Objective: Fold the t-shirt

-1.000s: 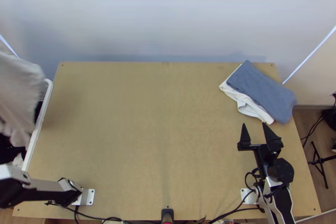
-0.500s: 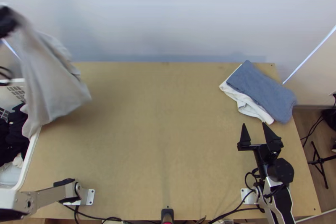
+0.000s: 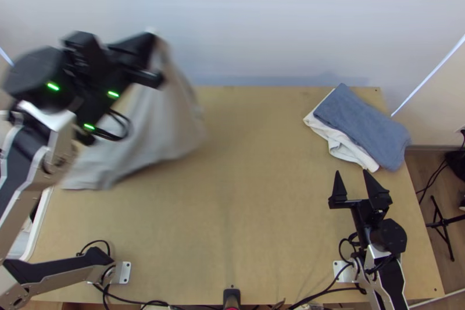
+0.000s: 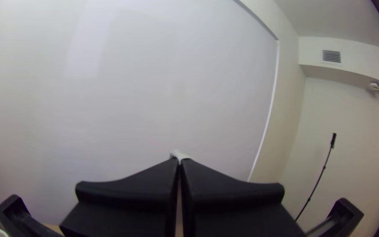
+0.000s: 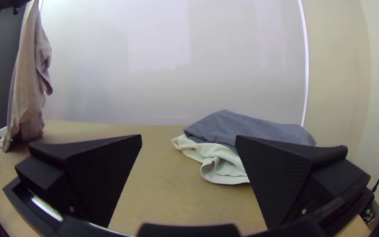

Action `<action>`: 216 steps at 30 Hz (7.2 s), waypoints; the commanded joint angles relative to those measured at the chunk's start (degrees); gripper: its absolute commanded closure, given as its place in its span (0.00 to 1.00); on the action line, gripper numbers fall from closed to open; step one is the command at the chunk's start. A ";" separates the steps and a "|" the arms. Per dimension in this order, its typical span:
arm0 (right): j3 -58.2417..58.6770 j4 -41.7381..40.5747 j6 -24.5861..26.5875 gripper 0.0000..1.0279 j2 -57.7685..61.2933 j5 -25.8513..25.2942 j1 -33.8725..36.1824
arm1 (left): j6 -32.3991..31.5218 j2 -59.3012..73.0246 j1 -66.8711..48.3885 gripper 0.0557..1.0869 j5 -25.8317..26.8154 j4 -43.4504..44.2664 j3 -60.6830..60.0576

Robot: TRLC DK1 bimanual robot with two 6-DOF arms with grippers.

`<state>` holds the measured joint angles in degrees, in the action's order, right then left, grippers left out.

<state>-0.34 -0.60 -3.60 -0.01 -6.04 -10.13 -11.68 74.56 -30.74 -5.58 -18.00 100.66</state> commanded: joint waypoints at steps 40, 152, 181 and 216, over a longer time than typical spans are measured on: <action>-0.01 -0.01 -0.01 0.04 0.01 -0.02 0.02 | -8.00 -6.36 67.92 0.97 29.23 27.23 -35.18; -106.62 20.99 -42.64 0.05 124.64 20.37 -39.18 | 2.01 -11.55 55.18 0.97 -1.80 -8.10 -59.35; -111.11 5.17 -31.91 0.15 136.51 14.74 -40.67 | 2.01 -11.37 56.32 0.96 -1.80 -7.14 -59.44; -71.20 52.46 -38.68 0.97 99.68 13.95 -21.07 | 0.34 -3.81 55.09 0.97 -0.74 -6.96 -51.18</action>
<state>-80.66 37.71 -42.83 106.08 8.58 -39.48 -10.94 68.60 24.80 -6.50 -24.75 47.22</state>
